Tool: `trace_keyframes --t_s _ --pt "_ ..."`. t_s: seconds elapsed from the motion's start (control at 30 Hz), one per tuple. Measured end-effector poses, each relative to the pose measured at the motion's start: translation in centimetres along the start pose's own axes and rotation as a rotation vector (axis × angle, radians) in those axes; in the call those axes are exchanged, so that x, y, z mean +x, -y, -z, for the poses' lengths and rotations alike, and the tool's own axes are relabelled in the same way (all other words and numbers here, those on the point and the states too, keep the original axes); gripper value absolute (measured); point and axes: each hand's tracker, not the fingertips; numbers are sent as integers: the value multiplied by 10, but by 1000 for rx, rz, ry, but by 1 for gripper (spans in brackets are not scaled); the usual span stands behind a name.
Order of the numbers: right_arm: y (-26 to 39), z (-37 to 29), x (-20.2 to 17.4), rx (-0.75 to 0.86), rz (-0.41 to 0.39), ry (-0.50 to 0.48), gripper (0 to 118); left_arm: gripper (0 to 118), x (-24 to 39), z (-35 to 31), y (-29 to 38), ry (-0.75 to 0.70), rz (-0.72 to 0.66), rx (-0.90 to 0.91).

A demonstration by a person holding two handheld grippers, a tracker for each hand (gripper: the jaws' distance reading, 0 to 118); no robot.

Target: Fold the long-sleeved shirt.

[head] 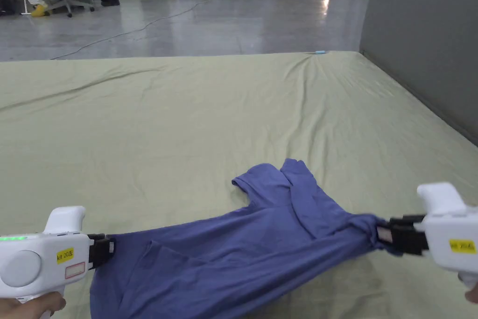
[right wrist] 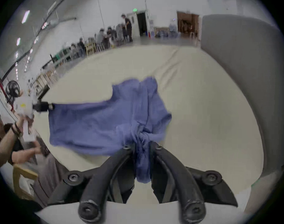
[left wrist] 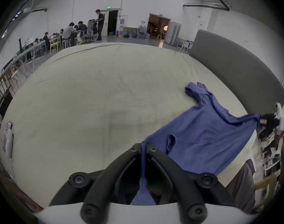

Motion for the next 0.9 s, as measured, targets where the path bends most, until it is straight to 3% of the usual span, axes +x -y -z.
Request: trace_keyframes --t_s 0.33,0.67,0.9 --pt "-179 -42 2 298 -55 91 11 0 -3 -35 -108 30 6 159" --pt "-382 -64 8 462 -24 228 11 0 0 -92 -319 -49 13 370" --pt "-480 -85 3 564 -4 290 11 0 14 -131 -434 -105 -53 514"
